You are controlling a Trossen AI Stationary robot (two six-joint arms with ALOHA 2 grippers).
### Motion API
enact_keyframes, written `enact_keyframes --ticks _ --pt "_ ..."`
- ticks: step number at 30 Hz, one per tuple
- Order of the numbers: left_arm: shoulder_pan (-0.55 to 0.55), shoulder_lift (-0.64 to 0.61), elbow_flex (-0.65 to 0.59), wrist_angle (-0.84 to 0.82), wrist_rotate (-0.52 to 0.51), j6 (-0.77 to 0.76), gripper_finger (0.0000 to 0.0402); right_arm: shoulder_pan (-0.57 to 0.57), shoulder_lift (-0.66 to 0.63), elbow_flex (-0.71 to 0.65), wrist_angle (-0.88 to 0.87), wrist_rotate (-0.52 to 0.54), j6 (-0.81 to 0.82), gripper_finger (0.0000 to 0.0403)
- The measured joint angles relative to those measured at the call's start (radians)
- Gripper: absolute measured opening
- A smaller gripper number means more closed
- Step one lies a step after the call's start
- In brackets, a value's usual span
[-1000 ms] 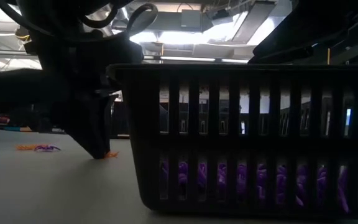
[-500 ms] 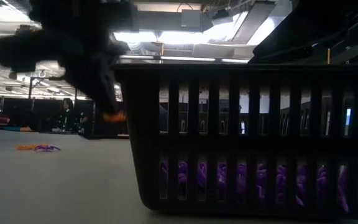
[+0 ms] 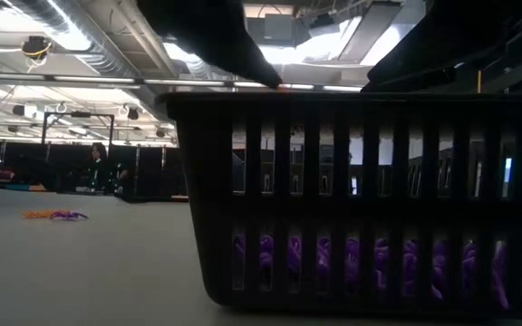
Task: Sort Halloween decoration
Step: Put the orange spider toy into the middle black bin, then put the violet spider toy into the bottom black bin
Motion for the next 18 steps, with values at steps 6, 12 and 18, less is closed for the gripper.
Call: enact_keyframes --ticks 6,12,18 --pt "0.102 0.025 0.000 -0.015 0.147 -0.022 0.0066 0.000 0.000 0.000 -0.001 -0.001 0.000 0.0182" --pt "0.120 -0.019 0.000 -0.127 0.152 -0.019 0.0136 0.000 0.000 0.000 -0.009 -0.010 0.000 0.0182" --pt "0.088 -0.153 0.001 -0.553 0.122 -0.295 0.0141 0.000 0.000 -0.001 -0.012 -0.024 0.000 0.0182"
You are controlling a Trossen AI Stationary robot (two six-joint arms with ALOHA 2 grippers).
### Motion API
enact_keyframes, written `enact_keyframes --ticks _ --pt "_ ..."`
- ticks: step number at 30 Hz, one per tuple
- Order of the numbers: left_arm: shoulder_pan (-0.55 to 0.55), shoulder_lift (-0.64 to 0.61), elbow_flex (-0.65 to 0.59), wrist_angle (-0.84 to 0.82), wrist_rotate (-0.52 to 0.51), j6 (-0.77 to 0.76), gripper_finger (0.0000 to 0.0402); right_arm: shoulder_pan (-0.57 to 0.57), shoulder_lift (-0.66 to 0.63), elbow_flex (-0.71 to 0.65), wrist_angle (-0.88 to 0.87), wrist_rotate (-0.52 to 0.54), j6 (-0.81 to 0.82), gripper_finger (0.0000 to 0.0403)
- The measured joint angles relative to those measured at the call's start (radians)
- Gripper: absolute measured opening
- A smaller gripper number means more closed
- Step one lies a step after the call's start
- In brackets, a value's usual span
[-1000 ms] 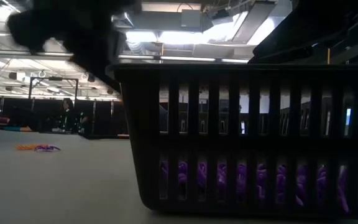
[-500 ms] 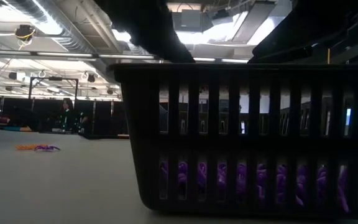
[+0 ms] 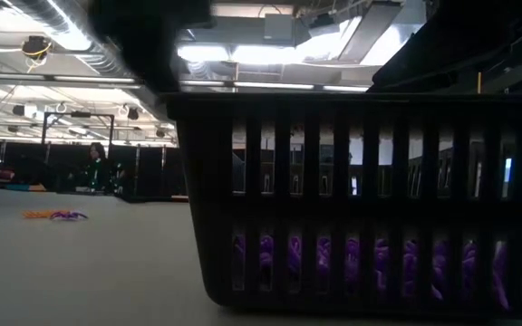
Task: Sort Halloween decoration
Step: Put the violet spider toy into the bottom black bin
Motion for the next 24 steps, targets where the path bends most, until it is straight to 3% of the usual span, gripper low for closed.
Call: enact_keyframes --ticks 2,5,11,17,24 --pt "-0.029 -0.032 0.000 -0.135 -0.003 -0.100 0.0139 0.000 0.000 0.000 0.002 -0.001 0.000 0.0182" --pt "-0.084 -0.068 -0.026 -0.206 -0.008 -0.173 0.0139 0.000 0.000 0.000 0.005 -0.001 0.000 0.0182" --pt "-0.151 -0.116 -0.179 -0.154 -0.003 -0.291 0.0138 0.000 0.000 0.000 0.011 -0.001 0.005 0.0182" --pt "-0.160 -0.116 -0.341 -0.001 0.082 -0.342 0.0138 0.000 0.000 0.000 0.011 0.003 0.006 0.0182" --pt "-0.154 -0.116 -0.431 0.062 0.063 -0.389 0.0138 0.000 0.000 0.000 0.011 0.015 0.007 0.0182"
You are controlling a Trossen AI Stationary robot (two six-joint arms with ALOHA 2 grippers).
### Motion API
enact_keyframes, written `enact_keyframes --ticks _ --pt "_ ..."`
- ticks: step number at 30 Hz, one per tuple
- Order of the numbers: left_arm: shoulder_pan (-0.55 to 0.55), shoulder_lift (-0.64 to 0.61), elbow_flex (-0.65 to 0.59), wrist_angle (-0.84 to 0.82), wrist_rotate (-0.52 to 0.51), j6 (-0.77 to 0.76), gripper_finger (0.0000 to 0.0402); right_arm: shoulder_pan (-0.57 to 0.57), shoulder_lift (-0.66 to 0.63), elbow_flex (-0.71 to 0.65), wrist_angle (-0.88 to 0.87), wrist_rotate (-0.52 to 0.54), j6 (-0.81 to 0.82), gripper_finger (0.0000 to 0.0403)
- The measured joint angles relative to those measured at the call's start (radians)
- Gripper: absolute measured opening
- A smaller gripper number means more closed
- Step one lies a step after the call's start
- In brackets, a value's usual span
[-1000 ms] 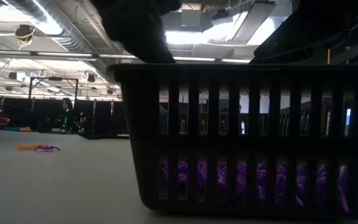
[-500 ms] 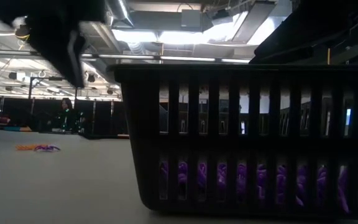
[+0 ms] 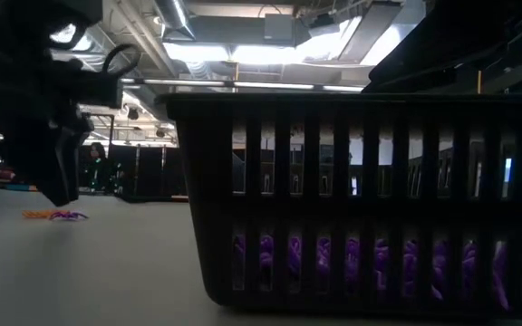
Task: Sort Halloween decoration
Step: Put the violet spider toy into the bottom black bin
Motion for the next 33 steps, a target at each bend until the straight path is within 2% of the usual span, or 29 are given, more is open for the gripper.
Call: enact_keyframes --ticks 7,12,16,21,27,33 --pt "-0.001 0.007 -0.047 0.031 0.002 -0.029 0.0137 0.000 0.000 0.000 0.000 0.000 0.001 0.0182" --pt "-0.001 0.033 -0.067 0.095 0.001 -0.026 0.0120 0.000 0.000 0.000 -0.001 0.000 0.001 0.0182" --pt "-0.002 0.051 -0.066 0.102 0.001 -0.025 0.0082 0.000 0.000 0.000 -0.001 0.000 0.001 0.0182" --pt "-0.002 0.048 -0.051 0.098 0.005 -0.002 0.0011 0.000 0.000 0.000 -0.001 0.000 0.000 0.0182" --pt "0.000 0.049 0.043 0.066 -0.043 0.063 0.0001 0.000 0.000 0.000 -0.002 0.000 0.000 0.0182" --pt "-0.024 0.049 0.210 0.058 -0.086 0.167 0.0000 0.000 0.000 0.000 -0.004 0.000 0.000 0.0182"
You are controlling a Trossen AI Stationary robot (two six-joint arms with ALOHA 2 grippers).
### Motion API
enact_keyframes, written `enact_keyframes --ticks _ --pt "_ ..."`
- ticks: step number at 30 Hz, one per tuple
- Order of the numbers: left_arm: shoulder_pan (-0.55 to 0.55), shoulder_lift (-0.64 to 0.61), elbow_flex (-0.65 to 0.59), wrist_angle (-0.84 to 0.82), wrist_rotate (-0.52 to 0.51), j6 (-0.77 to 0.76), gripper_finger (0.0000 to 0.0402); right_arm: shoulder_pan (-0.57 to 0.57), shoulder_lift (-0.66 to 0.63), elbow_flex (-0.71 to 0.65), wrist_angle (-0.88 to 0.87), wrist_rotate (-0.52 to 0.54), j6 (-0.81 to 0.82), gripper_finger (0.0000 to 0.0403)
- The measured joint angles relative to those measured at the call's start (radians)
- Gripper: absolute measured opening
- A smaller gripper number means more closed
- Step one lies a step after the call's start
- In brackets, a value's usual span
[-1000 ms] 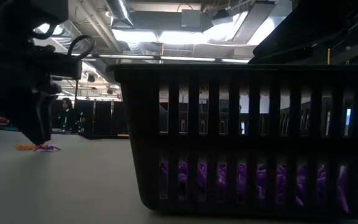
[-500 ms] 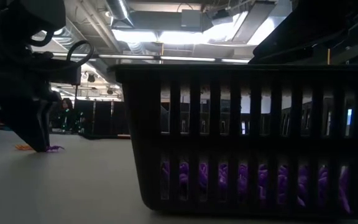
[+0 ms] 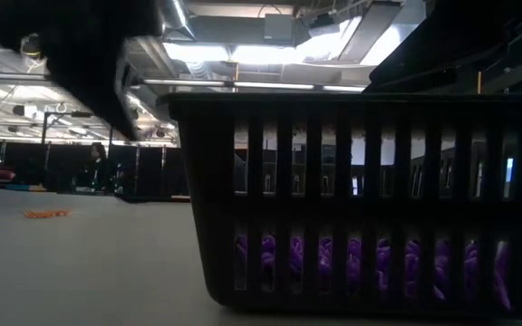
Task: Sort Halloween decoration
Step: Put the violet spider toy into the bottom black bin, then put the orange spider toy into the middle black bin
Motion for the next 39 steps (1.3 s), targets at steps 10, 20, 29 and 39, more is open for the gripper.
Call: enact_keyframes --ticks 10,20,29,39 --pt "-0.123 0.168 0.304 0.271 -0.001 0.308 0.0000 0.000 0.000 0.000 0.000 0.037 0.000 0.0182" --pt "-0.099 0.512 0.681 0.137 0.136 0.491 0.0023 0.000 0.000 0.000 0.003 0.046 0.000 0.0182" --pt "-0.051 0.521 0.698 0.029 0.189 0.473 0.0124 0.000 0.000 0.000 -0.007 0.037 0.000 0.0182" --pt "-0.074 0.417 0.699 -0.350 0.117 0.261 0.0125 0.000 0.000 0.000 -0.004 0.026 0.000 0.0182"
